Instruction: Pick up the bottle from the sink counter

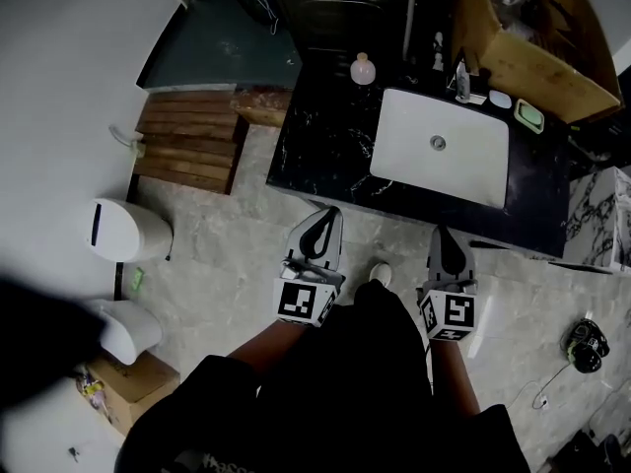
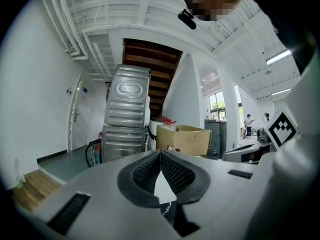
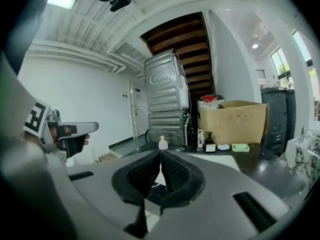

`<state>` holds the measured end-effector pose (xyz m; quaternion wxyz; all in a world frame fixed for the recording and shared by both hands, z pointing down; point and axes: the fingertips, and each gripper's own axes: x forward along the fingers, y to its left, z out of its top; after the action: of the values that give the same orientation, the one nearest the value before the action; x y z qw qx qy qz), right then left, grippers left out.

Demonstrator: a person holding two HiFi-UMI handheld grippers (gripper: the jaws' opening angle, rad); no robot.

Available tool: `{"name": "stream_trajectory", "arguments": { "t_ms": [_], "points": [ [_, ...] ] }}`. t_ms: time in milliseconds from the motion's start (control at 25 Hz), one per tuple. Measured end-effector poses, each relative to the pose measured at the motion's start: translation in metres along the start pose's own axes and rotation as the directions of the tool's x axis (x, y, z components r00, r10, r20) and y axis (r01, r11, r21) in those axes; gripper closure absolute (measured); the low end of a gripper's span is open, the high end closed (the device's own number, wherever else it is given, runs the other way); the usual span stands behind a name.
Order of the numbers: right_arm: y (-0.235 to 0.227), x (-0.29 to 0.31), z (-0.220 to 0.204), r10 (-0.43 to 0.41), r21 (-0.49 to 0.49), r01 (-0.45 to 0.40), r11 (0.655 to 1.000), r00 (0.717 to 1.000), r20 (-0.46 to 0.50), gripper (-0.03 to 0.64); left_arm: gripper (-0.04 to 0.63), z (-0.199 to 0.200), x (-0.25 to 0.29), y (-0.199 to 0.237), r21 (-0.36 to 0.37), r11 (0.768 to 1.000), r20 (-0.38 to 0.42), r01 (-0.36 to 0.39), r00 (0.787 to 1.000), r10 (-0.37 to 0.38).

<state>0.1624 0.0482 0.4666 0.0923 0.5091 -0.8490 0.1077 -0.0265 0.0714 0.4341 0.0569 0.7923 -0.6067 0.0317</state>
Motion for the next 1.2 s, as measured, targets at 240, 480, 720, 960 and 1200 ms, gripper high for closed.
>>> {"name": "stream_trajectory", "arguments": {
  "t_ms": [240, 480, 720, 960, 1200],
  "points": [
    [-0.024, 0.038, 0.01, 0.091, -0.017, -0.091, 0.996, 0.996, 0.002, 0.578, 0.58, 0.009, 0.043, -0.011, -0.011, 0.999, 0.013, -0.043, 0.999, 0.043],
    [-0.03, 0.063, 0.01, 0.151, -0.037, -0.151, 0.988, 0.988, -0.012, 0.578, 0.58, 0.008, 0.065, -0.008, -0.012, 0.997, 0.015, -0.078, 0.997, 0.078],
    [-0.031, 0.071, -0.003, 0.142, -0.005, -0.142, 0.99, 0.987, -0.071, 0.578, 0.58, 0.006, 0.071, 0.009, -0.013, 0.997, -0.008, -0.07, 0.998, 0.07],
    [-0.032, 0.094, 0.003, 0.06, -0.016, -0.062, 0.998, 0.996, -0.065, 0.578, 0.58, -0.005, 0.094, 0.035, -0.058, 0.998, -0.034, -0.026, 0.999, 0.024],
    [-0.027, 0.128, 0.014, 0.0, 0.002, 0.0, 1.0, 0.997, -0.08, 0.578, 0.58, 0.005, 0.131, 0.065, -0.036, 0.998, -0.027, 0.051, 0.998, -0.052]
  ]
}}
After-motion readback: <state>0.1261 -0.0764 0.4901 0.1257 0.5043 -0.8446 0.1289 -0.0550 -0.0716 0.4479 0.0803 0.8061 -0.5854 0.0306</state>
